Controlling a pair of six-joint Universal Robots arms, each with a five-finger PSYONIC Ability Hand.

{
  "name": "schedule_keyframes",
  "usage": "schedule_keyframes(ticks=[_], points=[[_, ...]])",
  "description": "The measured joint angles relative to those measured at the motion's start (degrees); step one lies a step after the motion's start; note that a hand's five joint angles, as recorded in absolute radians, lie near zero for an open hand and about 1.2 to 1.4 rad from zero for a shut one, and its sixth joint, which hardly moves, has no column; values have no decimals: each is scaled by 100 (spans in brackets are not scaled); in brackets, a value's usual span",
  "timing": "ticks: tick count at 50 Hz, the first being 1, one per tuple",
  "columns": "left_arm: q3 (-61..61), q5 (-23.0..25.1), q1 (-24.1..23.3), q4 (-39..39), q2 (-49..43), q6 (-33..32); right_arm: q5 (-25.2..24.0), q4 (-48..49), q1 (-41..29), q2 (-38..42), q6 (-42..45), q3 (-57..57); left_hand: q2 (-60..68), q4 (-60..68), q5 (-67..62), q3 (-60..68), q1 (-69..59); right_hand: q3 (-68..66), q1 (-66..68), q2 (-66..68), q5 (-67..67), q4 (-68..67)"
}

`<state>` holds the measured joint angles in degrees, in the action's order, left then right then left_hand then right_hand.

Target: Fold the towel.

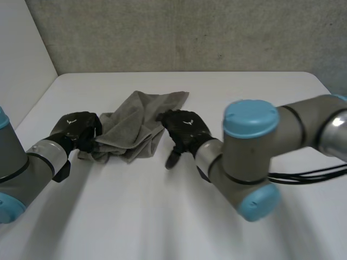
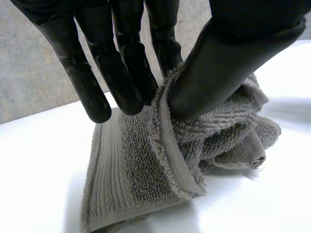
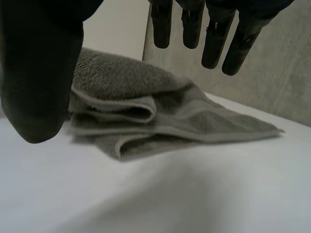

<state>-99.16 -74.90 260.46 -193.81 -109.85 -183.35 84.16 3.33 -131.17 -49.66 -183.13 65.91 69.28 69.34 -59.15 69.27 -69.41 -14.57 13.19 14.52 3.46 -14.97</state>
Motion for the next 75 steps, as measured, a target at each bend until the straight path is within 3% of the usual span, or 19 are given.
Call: schedule_keyframes(ticks=[9, 19, 30, 41, 45, 51, 60, 68, 75], points=[[-244, 12, -81, 55, 613, 28, 500, -487, -356, 1388, -166, -1988, 12, 24, -1, 45, -5, -52, 120, 59, 103, -42], [-551, 21, -270, 47, 1274, 47, 558, -1182, -450, 2723, -756, -4029, 12, 24, -1, 45, -5, -797, 950, 744, 1056, -815], [-664, 5, -515, 47, 1463, 57, 498, -1412, -427, 3374, -1393, -5094, 12, 24, -1, 45, -5, -1599, 1753, 1563, 1756, -1562], [-766, -4, -717, 54, 1628, 87, 476, -1348, -426, 3505, -1655, -5267, 90, 132, -36, 101, -8, -2144, 2267, 2128, 2284, -2110], [-821, -1, -773, 54, 1829, 151, 482, -1319, -426, 3553, -1686, -5330, 115, 160, -63, 127, -12, -3152, 3265, 3167, 3226, -3112], [-888, 11, -805, 49, 2198, 464, 486, -1266, -426, 3613, -1687, -5370, 163, 243, -119, 182, -22, -5892, 6118, 5943, 6093, -5873], [-891, 18, -703, 4, 2330, 772, 515, -1336, -401, 3539, -1679, -5331, 163, 243, -119, 187, -22, -6177, 6287, 6085, 6318, -6168], [-878, -3, -566, -177, 1972, 738, 485, -2013, 166, 2853, -1574, -4863, 164, 243, -119, 190, -22, -6177, 6288, 6086, 6318, -6170], [-832, -17, -553, -431, 1457, 724, 254, -2308, 953, 1273, -866, -3707, 164, 243, -119, 193, -22, -6178, 6291, 6203, 6318, -6172]])
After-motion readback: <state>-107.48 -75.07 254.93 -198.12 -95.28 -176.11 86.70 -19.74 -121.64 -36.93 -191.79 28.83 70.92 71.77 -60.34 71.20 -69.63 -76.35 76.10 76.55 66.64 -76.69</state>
